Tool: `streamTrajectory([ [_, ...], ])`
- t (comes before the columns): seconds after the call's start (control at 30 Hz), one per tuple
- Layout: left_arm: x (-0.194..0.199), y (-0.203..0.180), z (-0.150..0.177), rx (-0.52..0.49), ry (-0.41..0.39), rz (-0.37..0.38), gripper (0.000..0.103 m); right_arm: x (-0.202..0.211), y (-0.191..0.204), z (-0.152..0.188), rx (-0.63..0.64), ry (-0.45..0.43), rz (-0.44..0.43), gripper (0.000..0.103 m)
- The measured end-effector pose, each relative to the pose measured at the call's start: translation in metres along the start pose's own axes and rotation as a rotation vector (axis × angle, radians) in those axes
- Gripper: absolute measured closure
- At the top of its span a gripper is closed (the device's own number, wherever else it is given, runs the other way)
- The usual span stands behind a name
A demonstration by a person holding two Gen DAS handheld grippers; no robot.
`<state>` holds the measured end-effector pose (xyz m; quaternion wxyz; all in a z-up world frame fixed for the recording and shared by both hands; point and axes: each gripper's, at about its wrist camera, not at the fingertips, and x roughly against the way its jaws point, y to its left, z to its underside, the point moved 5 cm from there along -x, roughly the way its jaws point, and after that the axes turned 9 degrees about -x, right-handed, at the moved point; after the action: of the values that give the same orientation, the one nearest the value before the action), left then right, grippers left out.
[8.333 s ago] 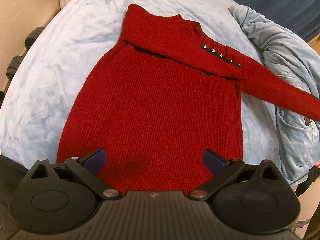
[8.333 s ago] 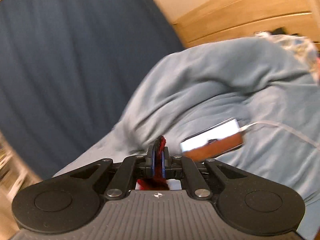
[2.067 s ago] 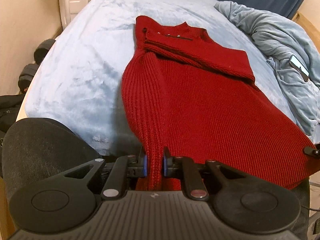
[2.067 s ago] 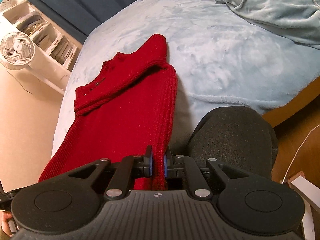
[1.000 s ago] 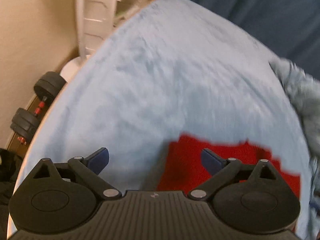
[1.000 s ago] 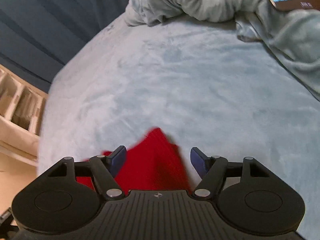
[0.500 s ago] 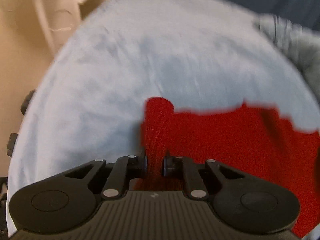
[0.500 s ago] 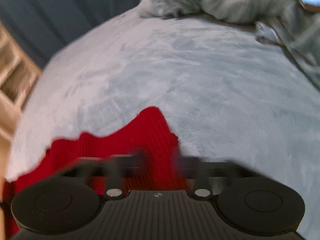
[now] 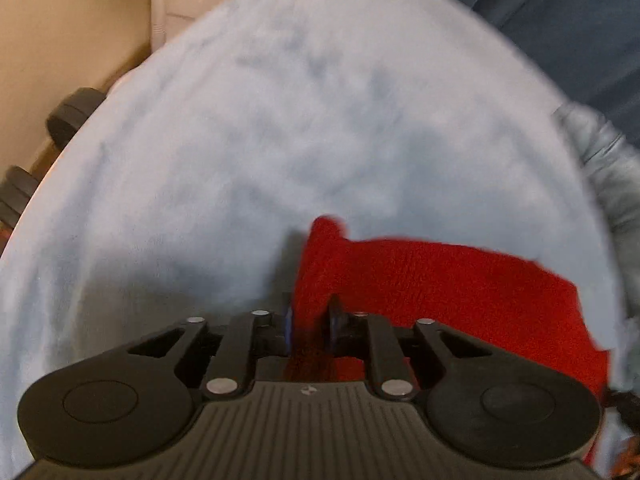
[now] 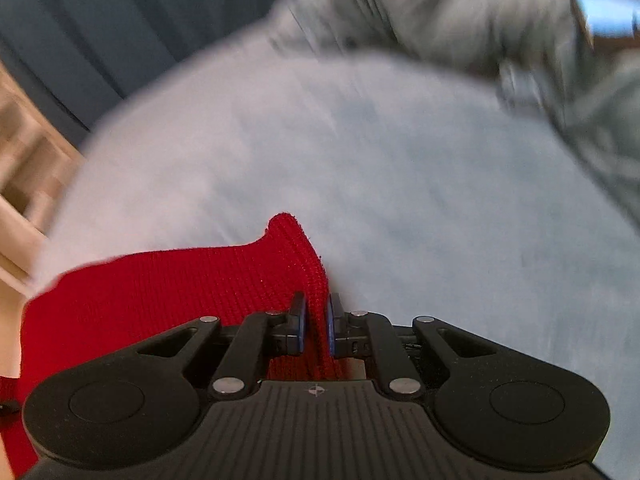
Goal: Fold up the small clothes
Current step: 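Lift the hem with both grippers and fold it toward the collar, then lay the hem on the collar and open both grippers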
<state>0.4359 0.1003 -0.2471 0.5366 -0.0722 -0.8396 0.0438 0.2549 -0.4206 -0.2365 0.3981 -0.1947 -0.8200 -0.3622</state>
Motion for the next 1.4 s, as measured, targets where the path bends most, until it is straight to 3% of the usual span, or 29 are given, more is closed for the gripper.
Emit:
streamTrajectory([
  [0.03,-0.006,-0.001,-0.001,-0.019,-0.008,-0.035,0.077,-0.014,-0.004,0.007,0.008,0.011,0.032,0.093],
  [0.1,-0.008,-0.002,-0.007,-0.018,-0.038,-0.030,0.077,-0.022,-0.005,0.012,0.000,-0.018,0.038,0.093],
  [0.3,0.011,0.008,-0.018,-0.038,-0.121,0.006,0.080,0.000,-0.005,-0.003,-0.042,-0.082,-0.033,0.093],
  [0.4,0.014,0.009,-0.012,-0.085,-0.125,-0.043,0.080,0.014,-0.004,-0.007,-0.056,-0.118,-0.066,0.093],
  [0.47,0.010,0.009,-0.006,-0.125,-0.107,-0.129,0.080,0.000,-0.007,-0.001,-0.041,-0.100,-0.015,0.093],
  [0.5,0.008,0.009,-0.003,-0.142,-0.102,-0.162,0.076,-0.013,-0.009,0.006,-0.020,-0.071,0.032,0.092],
  [0.57,0.013,0.009,0.005,-0.149,-0.101,-0.152,0.062,-0.030,-0.008,0.018,0.051,-0.071,0.092,0.089],
  [0.63,0.027,0.011,0.013,-0.141,-0.128,-0.143,0.037,-0.028,-0.002,0.022,0.076,-0.105,0.124,0.088],
  [0.67,0.036,0.012,0.017,-0.143,-0.147,-0.148,0.033,-0.024,-0.002,0.020,0.059,-0.107,0.127,0.086],
  [0.73,0.057,0.013,0.028,-0.150,-0.187,-0.153,0.020,-0.014,-0.006,0.017,0.034,-0.113,0.147,0.061],
  [0.77,0.070,0.012,0.035,-0.146,-0.207,-0.151,0.019,-0.005,-0.009,0.015,0.030,-0.131,0.172,0.049],
  [0.87,0.104,0.003,0.054,-0.138,-0.271,-0.083,0.016,0.033,-0.009,0.024,0.076,-0.202,0.240,0.049],
  [1.0,0.106,-0.021,0.082,-0.169,-0.243,-0.028,0.010,0.078,0.015,0.062,0.213,-0.229,0.054,0.049],
  [1.07,0.088,-0.027,0.099,-0.209,-0.175,-0.075,0.010,0.083,0.026,0.087,0.268,-0.209,0.003,0.050],
  [1.13,0.067,-0.025,0.119,-0.263,-0.098,-0.152,0.009,0.074,0.022,0.109,0.281,-0.159,0.034,0.051],
  [1.2,0.069,-0.015,0.131,-0.240,-0.090,-0.162,0.005,0.057,0.003,0.126,0.259,-0.079,0.105,0.051],
  [1.23,0.078,-0.009,0.134,-0.214,-0.089,-0.149,0.005,0.056,-0.008,0.130,0.231,-0.067,0.097,0.051],
  [1.3,0.097,0.000,0.142,-0.208,-0.094,-0.149,0.005,0.074,-0.018,0.132,0.198,-0.084,0.077,0.054],
  [1.4,0.131,0.003,0.157,-0.262,-0.130,-0.205,0.004,0.102,-0.031,0.133,0.210,-0.098,0.198,0.051],
])
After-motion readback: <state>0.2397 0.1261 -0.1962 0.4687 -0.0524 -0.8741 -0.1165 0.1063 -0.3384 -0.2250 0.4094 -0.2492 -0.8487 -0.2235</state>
